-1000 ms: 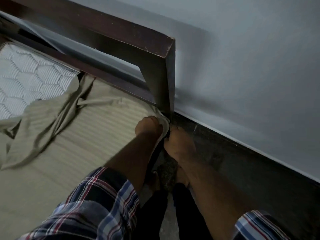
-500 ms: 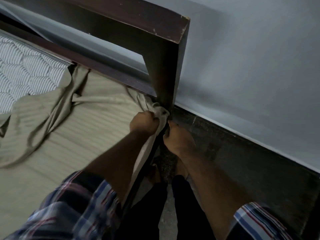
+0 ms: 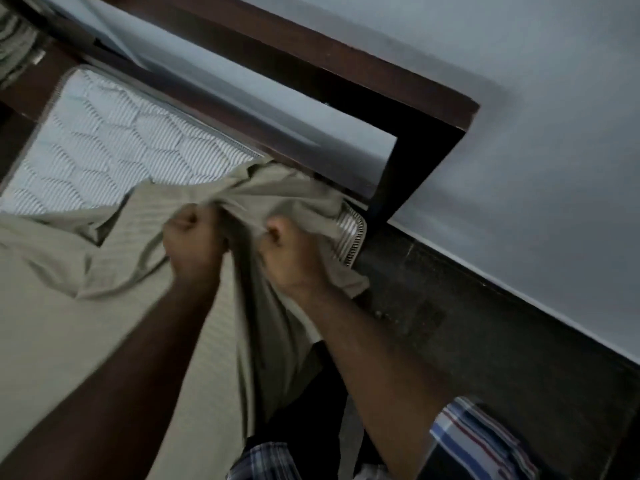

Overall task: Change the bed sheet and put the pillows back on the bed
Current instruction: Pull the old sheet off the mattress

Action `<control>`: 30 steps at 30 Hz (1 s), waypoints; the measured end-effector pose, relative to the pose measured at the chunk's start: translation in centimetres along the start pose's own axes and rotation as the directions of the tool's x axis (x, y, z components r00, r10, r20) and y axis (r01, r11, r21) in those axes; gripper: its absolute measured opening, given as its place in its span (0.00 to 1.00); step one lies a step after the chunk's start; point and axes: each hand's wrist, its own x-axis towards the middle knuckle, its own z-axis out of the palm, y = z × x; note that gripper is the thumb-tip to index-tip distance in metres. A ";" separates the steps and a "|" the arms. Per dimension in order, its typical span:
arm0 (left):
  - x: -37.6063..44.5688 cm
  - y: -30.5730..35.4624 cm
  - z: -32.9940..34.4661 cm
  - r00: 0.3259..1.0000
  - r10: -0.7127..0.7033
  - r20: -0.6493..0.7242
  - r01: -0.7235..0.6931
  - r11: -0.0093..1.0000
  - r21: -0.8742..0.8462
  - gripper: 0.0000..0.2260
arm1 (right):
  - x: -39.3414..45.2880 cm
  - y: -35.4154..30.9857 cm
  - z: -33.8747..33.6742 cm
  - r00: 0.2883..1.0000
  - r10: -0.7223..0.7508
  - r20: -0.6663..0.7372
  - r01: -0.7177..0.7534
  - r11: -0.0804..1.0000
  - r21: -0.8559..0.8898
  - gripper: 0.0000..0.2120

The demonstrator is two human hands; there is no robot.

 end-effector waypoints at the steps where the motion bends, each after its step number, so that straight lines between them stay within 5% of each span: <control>1: 1.7 -0.2 -2.1 0.996 -0.042 -0.081 0.040 0.999 -0.029 0.17 | -0.2 -2.6 1.6 0.996 -0.080 0.041 0.079 0.996 0.039 0.11; 4: 4.2 -0.9 -6.4 0.989 -0.144 0.035 0.140 0.985 0.102 0.18 | -0.3 -7.4 4.5 0.961 -0.106 0.257 0.116 0.993 -0.027 0.21; 7: 2.7 -4.2 -9.6 0.976 -0.148 0.159 0.099 0.954 0.282 0.24 | -0.8 -5.1 6.6 0.927 0.054 0.372 0.045 0.966 -0.253 0.28; 10: -1.9 -9.4 -12.5 0.952 -0.272 0.139 0.230 0.939 0.256 0.23 | -4.1 -0.9 8.6 0.918 0.152 0.366 -0.015 0.936 -0.351 0.21; 17: -19.2 -25.1 -19.8 0.671 -0.738 0.076 0.731 0.675 0.101 0.19 | -16.2 6.4 16.8 0.740 0.336 0.582 0.065 0.826 -0.560 0.23; 22: -28.2 -31.0 -22.4 0.501 -0.864 0.056 0.857 0.486 -0.170 0.18 | -24.1 10.3 23.4 0.664 0.396 0.634 0.064 0.814 -0.577 0.20; 30: -36.9 -40.1 -27.5 0.142 -0.977 0.161 0.803 0.018 -0.596 0.16 | -32.6 18.5 31.8 0.592 0.651 0.476 -0.267 0.715 -0.646 0.28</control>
